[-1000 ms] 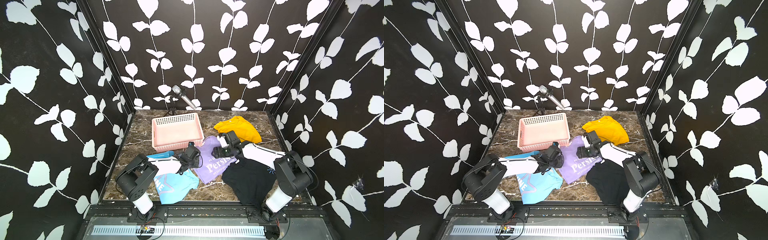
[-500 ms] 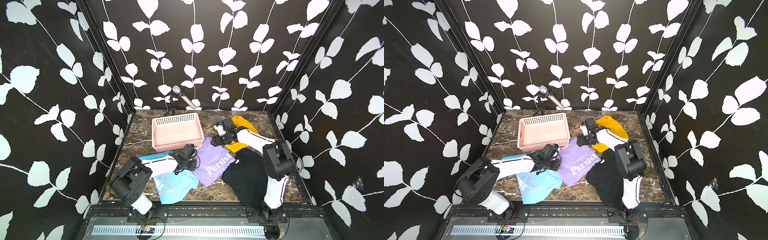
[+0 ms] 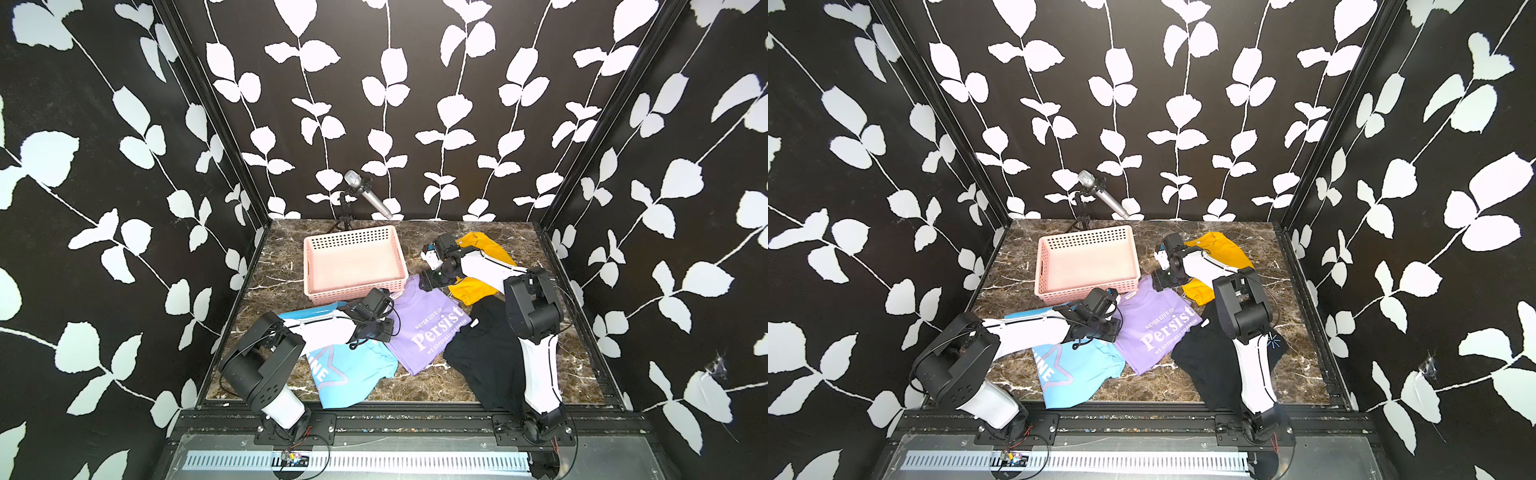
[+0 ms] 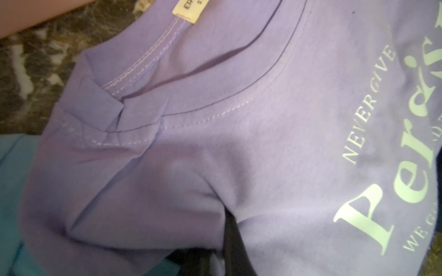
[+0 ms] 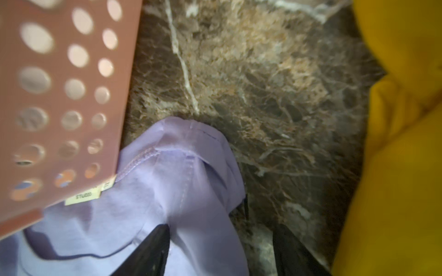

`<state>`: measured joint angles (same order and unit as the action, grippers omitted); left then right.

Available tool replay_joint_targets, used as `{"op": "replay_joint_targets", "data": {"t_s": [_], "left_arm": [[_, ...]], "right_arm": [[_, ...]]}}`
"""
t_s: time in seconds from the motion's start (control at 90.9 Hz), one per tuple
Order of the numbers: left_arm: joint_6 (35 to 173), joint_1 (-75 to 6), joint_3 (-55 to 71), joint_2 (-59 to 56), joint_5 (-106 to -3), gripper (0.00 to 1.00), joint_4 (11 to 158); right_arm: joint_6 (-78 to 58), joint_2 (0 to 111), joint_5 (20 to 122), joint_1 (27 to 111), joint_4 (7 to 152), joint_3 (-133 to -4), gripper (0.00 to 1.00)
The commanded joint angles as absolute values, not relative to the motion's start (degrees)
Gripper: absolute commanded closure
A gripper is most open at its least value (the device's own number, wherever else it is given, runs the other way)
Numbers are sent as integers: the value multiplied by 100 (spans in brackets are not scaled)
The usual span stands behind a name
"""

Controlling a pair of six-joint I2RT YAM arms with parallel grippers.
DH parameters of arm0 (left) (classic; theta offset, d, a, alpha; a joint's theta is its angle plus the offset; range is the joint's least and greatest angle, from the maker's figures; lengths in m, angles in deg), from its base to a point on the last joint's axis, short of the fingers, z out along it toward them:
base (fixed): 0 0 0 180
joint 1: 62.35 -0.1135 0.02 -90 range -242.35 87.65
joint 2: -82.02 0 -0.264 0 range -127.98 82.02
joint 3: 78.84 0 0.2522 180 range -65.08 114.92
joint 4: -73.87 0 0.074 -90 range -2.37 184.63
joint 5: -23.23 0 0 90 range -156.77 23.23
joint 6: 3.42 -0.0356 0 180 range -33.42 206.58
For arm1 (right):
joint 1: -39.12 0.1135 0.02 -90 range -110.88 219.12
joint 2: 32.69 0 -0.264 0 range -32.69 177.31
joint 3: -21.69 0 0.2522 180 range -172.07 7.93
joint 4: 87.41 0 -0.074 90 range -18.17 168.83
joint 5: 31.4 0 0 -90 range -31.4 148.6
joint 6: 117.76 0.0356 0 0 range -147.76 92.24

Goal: Put the folded t-shirts into the basket
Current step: Pick up the T-shirt from the center of the board.

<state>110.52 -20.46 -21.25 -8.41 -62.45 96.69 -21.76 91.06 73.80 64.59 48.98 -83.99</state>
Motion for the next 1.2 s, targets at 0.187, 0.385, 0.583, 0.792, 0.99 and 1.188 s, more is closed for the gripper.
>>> {"op": "replay_joint_targets", "data": {"t_s": [0.187, 0.385, 0.583, 0.792, 0.99, 1.188], "left_arm": [[11020, -2051, -2044, -941, -6076, 100, 9744], [11040, -2068, -1959, -958, -6154, 100, 9665], [11031, -2091, -1788, -904, -6114, 100, 9675], [10897, -2087, -1639, -409, -5852, 100, 9924], [10634, -2087, -1492, 229, -5663, 100, 10178], [10170, -2108, -1090, 800, -6007, 100, 10788]], "right_arm": [[-2167, 9252, 7885, 6477, 4935, -8045, 61], [-1992, 8844, 8138, 6449, 5366, -7510, 92], [-1485, 8048, 8487, 6284, 6180, -6927, 100], [-964, 7060, 8403, 6192, 7017, -6049, 100], [-577, 6109, 8161, 6175, 7713, -5417, 100], [-322, 5362, 8051, 6209, 8201, -5187, 100]]}}
